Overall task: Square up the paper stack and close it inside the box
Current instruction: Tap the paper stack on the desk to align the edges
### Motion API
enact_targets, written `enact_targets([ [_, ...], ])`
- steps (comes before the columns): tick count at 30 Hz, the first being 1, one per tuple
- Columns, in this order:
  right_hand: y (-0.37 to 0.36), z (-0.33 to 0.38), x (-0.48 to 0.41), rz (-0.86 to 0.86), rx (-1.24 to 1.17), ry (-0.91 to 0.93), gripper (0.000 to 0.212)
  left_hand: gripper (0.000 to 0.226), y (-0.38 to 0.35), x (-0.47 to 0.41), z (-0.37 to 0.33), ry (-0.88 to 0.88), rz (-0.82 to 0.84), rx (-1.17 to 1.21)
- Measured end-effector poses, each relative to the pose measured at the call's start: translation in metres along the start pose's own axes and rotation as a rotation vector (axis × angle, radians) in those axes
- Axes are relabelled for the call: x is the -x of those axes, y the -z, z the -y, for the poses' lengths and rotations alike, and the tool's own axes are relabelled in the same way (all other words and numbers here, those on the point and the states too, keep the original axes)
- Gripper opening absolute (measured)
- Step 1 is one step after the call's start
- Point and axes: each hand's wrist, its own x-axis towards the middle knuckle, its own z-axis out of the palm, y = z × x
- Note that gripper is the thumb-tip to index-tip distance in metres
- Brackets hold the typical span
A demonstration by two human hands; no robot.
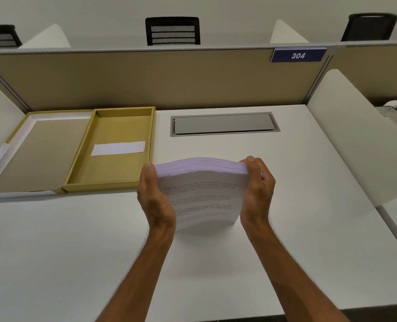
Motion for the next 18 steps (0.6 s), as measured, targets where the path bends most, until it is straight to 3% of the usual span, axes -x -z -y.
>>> enact_targets([
  [6, 0.003, 0.003, 0.000, 0.039, -0.027, 0.038, 0.035, 0.034, 0.001, 0.000, -0.003, -0.008, 0.000, -0.049],
  [11, 0.018, -0.010, 0.019, 0.019, -0.134, 0.096, 0.049, 0.052, 0.008, 0.004, 0.005, 0.004, 0.055, 0.026],
  [18, 0.017, -0.010, 0.029, 0.187, -0.178, 0.036, 0.066, 0.049, 0.011, 0.002, 0.009, -0.049, 0.115, -0.041],
])
